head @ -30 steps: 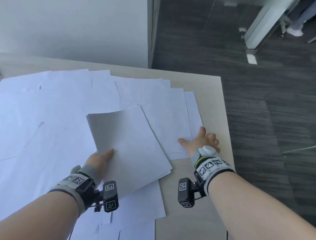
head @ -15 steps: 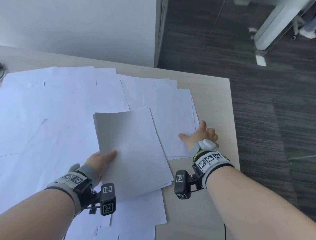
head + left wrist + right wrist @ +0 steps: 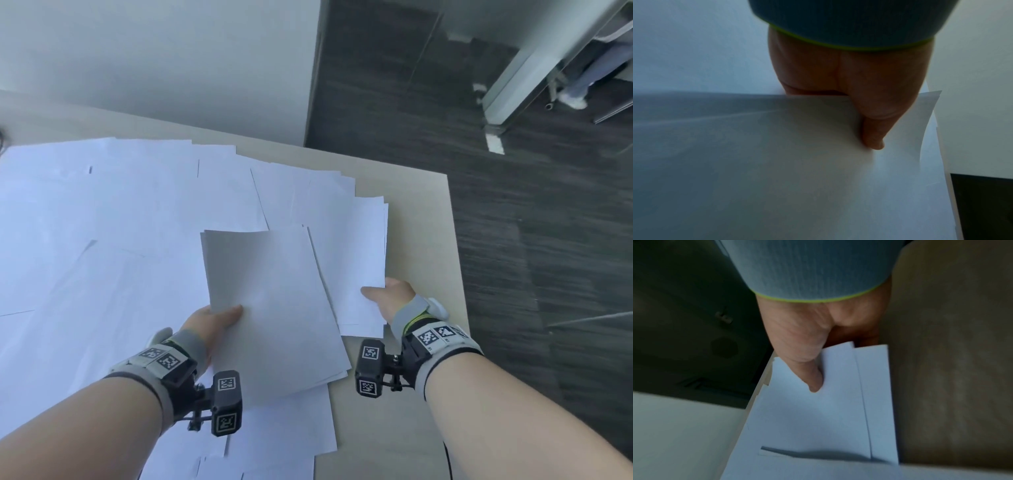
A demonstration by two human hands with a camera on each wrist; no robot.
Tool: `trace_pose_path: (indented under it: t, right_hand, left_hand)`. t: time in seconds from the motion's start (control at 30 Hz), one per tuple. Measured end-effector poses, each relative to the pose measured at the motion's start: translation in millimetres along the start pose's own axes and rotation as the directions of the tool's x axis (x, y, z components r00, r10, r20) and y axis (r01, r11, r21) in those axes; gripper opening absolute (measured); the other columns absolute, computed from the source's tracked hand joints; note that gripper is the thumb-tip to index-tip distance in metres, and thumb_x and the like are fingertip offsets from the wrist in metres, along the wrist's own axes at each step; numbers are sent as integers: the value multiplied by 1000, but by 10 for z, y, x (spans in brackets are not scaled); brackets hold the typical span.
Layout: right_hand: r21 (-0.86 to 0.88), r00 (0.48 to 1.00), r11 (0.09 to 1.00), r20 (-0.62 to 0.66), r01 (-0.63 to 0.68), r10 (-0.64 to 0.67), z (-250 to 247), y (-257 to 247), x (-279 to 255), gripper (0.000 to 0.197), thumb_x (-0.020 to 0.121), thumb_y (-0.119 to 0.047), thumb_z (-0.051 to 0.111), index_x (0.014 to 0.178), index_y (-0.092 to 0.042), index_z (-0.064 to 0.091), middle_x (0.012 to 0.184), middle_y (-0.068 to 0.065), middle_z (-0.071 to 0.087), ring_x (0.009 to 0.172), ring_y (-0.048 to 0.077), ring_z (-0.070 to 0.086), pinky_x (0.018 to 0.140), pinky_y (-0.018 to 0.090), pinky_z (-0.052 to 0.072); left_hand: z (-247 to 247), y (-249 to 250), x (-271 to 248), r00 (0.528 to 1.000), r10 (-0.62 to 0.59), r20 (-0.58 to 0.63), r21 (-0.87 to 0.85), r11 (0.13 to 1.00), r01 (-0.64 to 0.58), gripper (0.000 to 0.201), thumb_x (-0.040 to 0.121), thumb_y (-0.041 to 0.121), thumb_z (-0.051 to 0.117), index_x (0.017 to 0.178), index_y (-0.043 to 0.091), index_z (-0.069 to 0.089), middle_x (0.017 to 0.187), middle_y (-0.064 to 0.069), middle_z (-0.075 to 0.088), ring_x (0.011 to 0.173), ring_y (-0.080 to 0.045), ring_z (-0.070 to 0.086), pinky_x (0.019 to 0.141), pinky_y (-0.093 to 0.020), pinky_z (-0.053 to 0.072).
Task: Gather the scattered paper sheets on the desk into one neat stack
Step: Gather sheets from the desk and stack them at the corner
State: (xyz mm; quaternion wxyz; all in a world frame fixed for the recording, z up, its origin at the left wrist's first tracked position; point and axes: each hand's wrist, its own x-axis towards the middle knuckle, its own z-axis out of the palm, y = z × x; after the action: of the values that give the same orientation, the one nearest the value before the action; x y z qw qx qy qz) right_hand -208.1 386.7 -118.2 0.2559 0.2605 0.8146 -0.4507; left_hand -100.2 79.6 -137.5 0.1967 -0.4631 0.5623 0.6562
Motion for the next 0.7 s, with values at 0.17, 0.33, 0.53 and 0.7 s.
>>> trace_pose_path:
  t: [0.17,0.33,0.53,0.7]
  right_hand:
    - [26,977,998,-204,-65,69,-181,290,-246,12,92,-18,59,101,-14,67,84,6,66,74,26,59,70,30,46]
    - [191,870,980,-474,-49,135,-670,608,-598,15,94,-17,55,102,-11,66,86,5,65,69,25,58,64,27,44]
    - [282,867,957,-491,65,86,-804,770,-1032,23,96,-21,60,116,-11,65,99,3,70,90,27,65,87,35,48]
    - [275,983,961,-183,33,18,-267,763,-1305,17,96,-12,62,111,-12,69,97,3,76,89,25,72,82,37,57]
  left_hand:
    - [-34,-80,125,999,36,28,68,997,-38,25,90,26,75,107,9,71,98,-20,78,95,-42,74,101,-58,52]
    - [-117,-149,239,998,41,57,96,994,-46,26,83,30,77,100,11,72,88,-15,80,90,-43,75,97,-60,54]
    - [-289,-94,105,996,36,85,167,985,-50,20,88,22,74,102,9,69,95,-21,76,92,-44,73,95,-61,55]
    - [-431,-89,-89,993,40,111,200,978,-62,24,93,21,70,109,4,65,91,-17,74,89,-38,72,100,-57,53]
